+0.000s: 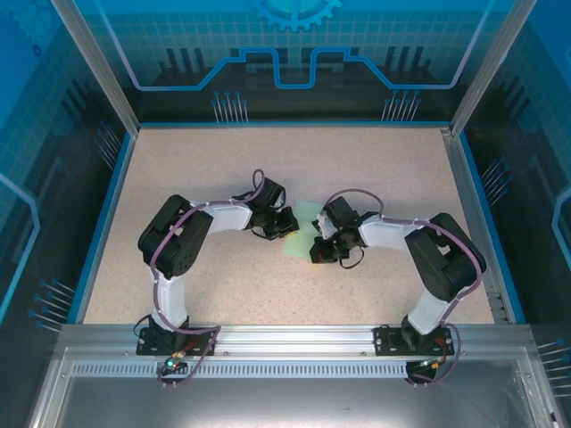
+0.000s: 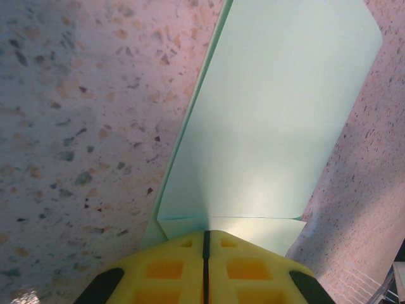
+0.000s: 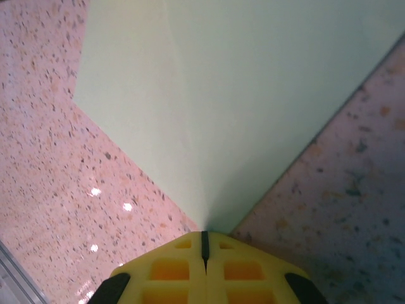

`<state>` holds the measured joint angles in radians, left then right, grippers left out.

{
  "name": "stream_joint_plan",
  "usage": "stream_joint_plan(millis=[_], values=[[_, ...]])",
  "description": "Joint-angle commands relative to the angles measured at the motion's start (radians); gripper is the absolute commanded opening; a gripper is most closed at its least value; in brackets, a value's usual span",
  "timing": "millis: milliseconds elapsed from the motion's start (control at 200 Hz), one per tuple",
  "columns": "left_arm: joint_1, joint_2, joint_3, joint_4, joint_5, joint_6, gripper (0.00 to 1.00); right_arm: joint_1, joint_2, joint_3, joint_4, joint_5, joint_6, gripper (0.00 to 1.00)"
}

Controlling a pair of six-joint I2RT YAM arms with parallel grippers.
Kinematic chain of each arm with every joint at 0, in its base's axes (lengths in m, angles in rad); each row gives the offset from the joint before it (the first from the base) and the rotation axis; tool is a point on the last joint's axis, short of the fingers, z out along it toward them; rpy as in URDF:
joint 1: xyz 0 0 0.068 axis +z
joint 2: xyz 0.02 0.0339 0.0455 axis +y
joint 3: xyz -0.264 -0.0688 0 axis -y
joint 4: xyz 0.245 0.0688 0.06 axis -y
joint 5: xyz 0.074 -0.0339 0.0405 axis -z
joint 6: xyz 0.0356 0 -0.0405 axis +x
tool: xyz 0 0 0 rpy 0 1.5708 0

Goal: Fold a paper plane with a square sheet of paper (pick it up from the middle)
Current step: Fold the triangle a second time at the center of the table.

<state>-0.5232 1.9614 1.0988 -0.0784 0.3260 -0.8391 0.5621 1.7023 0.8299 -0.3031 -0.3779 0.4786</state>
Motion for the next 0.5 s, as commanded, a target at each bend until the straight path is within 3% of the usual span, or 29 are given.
stream_joint_plan(millis=[0, 125, 245, 410, 495], values=[[0.002, 0.021, -0.025, -0.137, -0.11, -0.009, 0.08, -0.002, -0.035, -0.034, -0.188, 0.001, 0.008, 0.0], [-0.004, -0.005, -0.011, -0.116, -0.074, 0.001, 0.11, -0.036, -0.114, 0.017, -0.165, 0.041, 0.036, 0.0], [-0.012, -0.047, 0.028, -0.099, -0.031, 0.008, 0.21, -0.08, -0.129, 0.077, -0.121, 0.09, 0.08, 0.01], [-0.012, -0.115, 0.049, -0.058, 0.011, -0.006, 0.46, -0.11, -0.07, 0.159, -0.098, 0.157, 0.099, 0.16], [-0.012, -0.144, 0.027, -0.048, 0.008, -0.012, 0.5, -0.132, -0.038, 0.179, -0.062, 0.135, 0.116, 0.25]])
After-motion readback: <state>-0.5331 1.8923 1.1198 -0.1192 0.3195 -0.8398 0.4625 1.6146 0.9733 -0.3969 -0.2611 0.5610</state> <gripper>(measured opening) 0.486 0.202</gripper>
